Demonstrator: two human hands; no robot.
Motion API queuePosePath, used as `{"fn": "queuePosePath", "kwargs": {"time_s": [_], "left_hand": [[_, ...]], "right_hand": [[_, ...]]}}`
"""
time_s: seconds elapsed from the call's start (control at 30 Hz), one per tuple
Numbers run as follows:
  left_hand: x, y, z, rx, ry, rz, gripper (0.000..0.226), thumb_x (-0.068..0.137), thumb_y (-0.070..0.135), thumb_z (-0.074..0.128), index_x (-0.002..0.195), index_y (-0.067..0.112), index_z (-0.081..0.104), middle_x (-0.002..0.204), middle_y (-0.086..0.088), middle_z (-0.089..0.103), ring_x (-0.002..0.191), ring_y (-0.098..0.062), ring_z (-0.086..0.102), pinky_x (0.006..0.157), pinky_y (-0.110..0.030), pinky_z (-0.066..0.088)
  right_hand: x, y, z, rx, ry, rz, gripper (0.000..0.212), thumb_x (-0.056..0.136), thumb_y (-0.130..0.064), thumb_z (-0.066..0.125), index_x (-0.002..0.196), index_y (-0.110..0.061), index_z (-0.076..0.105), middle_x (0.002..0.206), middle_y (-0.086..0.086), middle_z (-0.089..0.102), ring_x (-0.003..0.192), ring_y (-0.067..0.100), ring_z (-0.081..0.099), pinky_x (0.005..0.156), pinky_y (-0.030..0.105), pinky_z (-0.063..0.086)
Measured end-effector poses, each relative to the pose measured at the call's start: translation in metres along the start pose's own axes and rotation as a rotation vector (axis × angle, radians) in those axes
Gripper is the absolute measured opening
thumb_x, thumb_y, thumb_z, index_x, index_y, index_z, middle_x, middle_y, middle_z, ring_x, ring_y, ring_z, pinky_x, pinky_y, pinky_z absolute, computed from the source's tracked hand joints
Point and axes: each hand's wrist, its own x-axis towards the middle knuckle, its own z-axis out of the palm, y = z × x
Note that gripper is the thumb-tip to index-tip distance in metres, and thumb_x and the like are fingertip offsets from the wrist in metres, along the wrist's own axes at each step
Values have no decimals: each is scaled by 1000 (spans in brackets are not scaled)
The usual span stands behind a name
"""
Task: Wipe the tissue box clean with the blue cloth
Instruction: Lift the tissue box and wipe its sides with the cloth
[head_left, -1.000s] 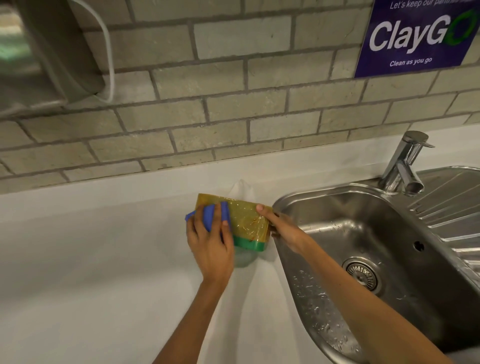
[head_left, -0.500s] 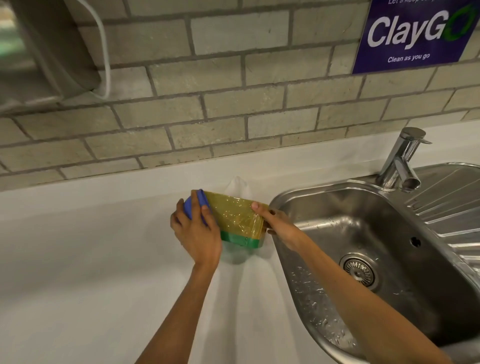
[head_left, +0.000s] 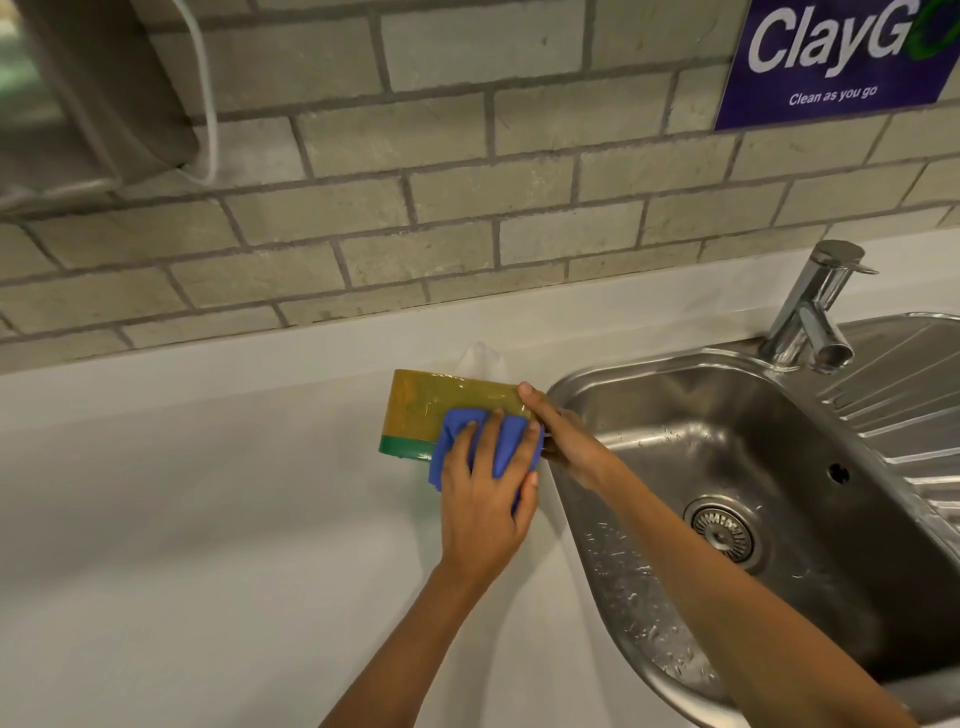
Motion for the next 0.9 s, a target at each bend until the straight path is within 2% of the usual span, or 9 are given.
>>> {"fn": "queuePosePath", "kwargs": {"time_s": [0.1,0.2,0.37,0.5,0.6,0.67,0.73,0.83,0.9], "left_hand": [[-5,-15,-5,-30,-10,-61,44,96,40,31,132,20,49,129,-19,60,122,-32,41,100,-46,44],[11,-33,-12,-99,49,-392,47,93,34,36,131,15,54,135,-24,52,124,-45,44,100,-52,42],[42,-41,-11,-189,105,-790,43,99,26,36,142,23,40,150,-15,34,137,-37,26,108,-49,31],[34,-15,-10,-243,83,-779,44,98,23,36,139,9,42,148,-23,35,134,-44,30,112,-53,29],[10,13,-13,-229,60,-608,48,95,25,33,135,3,47,138,-30,46,124,-49,44,104,-55,38],[-3,21,-13,-257,69,-560,47,96,25,35,137,3,44,140,-30,43,127,-48,41,103,-53,39],[-1,17,-15,-397,105,-763,46,99,20,35,143,6,35,148,-26,31,135,-44,29,110,-50,30],[14,9,-22,-608,139,-1168,47,101,21,29,148,16,24,154,-19,21,138,-39,22,115,-46,20],[18,9,-30,-666,99,-1202,48,102,26,26,149,19,21,155,-15,19,138,-37,21,115,-44,18]], "right_hand": [[-1,-1,2,-47,48,13,64,58,-69,63,94,-17,65,86,-2,67,91,17,61,91,33,46],[-2,-1,4,-68,69,12,74,54,-70,62,103,-14,62,87,-5,64,84,11,57,78,26,44],[-2,-1,14,-66,97,-12,56,68,-57,67,106,-15,63,91,-8,67,85,3,61,65,14,43],[-3,-3,25,-54,165,-66,50,58,-60,73,87,-19,68,80,-10,72,77,0,66,51,5,45],[-6,-8,35,-21,220,-128,49,51,-59,77,79,-20,66,67,-12,73,68,-3,68,48,6,46],[-9,-10,43,-31,259,-155,63,47,-60,78,90,-18,63,79,-10,73,78,0,68,56,10,49],[-13,-8,53,-57,321,-181,90,37,-63,80,107,-12,56,98,-1,70,93,11,67,72,21,55],[-22,-1,66,-127,410,-203,105,30,-69,78,113,-11,47,110,4,62,102,17,61,89,35,54],[-26,-4,69,-161,410,-196,107,33,-71,75,118,-14,41,118,6,55,110,21,56,95,39,50]]}}
